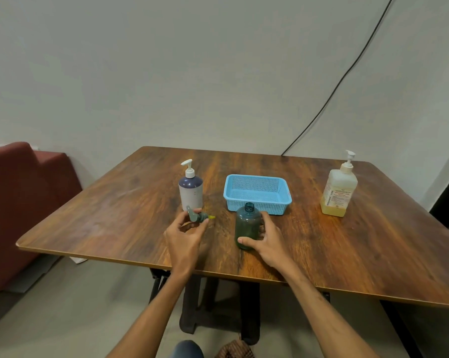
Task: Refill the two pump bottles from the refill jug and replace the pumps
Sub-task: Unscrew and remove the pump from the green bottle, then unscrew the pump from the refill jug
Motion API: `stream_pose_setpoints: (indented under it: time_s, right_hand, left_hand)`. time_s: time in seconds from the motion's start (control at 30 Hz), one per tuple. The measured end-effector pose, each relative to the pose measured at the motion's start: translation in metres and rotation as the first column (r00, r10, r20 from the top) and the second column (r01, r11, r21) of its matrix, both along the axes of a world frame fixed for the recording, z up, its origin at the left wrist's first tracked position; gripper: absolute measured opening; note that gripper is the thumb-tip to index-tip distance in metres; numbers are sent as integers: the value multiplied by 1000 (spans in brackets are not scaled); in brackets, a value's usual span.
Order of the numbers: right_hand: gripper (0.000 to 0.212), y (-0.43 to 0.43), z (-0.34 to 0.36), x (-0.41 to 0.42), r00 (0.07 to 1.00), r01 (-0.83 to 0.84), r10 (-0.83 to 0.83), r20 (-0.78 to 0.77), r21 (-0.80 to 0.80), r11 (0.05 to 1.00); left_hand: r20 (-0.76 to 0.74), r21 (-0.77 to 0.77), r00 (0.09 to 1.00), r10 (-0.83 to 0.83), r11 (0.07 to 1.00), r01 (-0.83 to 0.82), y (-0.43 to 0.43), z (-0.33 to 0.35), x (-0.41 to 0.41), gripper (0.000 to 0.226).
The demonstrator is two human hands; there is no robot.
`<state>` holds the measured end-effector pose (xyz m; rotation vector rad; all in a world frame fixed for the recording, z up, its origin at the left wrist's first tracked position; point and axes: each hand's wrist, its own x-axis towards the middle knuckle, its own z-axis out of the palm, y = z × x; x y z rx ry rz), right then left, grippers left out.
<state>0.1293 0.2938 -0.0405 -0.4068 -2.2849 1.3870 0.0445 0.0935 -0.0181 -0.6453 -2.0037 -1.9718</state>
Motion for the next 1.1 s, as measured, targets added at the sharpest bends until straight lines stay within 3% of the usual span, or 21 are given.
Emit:
stream_pose_setpoints:
  time_s: [0.2,0.47,0.83,1.0,1.1]
  right_hand:
    - [82,-1,2,0,1000,14,-14,12,12,1000]
    - [88,-2,4,1,999,28,-29,23,29,999]
    - [93,-10,8,6,998,34,-33,47,-11,999]
    - [119,-6,12,17,998,31,-30,48,-33,999]
    - [114,-3,19,28,999,49,-48,26,-45,998]
  left_hand:
    - [-87,-234,988,131,961,-148,0,-24,-3,30]
    - [-42,-477,987,156,865,-157,6,-39,-7,34]
    - [4,-522,991,136,846,-114,6,-40,-11,45]
    - [52,-544,993,102,837,-57,2,-36,-12,69]
    - [55,-566,994,98,823,-50,1,-28,-10,85]
